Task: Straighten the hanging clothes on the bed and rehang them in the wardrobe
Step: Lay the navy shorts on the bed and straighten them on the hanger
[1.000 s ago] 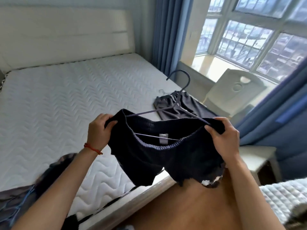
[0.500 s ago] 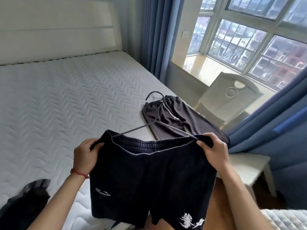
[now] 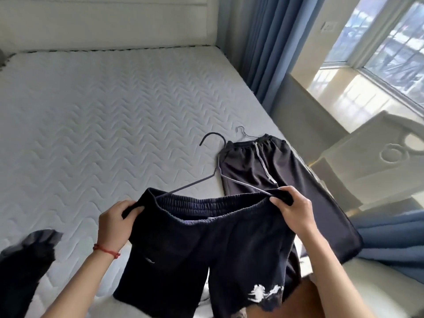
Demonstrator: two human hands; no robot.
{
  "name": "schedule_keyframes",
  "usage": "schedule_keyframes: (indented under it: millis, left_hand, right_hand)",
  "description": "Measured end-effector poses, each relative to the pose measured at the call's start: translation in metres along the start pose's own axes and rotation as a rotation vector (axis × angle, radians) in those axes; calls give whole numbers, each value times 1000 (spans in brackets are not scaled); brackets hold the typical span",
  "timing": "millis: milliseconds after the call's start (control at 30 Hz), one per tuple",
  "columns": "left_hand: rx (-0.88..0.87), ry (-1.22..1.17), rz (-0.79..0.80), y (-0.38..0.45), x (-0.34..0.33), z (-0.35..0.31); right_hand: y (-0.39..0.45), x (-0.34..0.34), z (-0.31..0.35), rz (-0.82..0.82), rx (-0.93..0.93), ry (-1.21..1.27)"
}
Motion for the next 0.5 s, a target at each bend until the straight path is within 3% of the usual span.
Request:
schedule_keyframes:
  millis: [233, 500]
  left_hand:
    - [190, 131, -172, 34, -56, -8]
    - [279, 227, -176, 107, -116, 29]
  right_hand:
    - [139, -53, -7, 168, 113, 58]
    - [236, -150, -17, 271, 135, 84]
Point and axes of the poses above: each hand's wrist, its own y-axis towards the middle knuckle, its own x-axis out of the back of the hand, z = x × y, the point moved 9 cm from there along y, towards the middle knuckle, and after that the axes turned 7 degrees about -z, right-handed, at the moved point
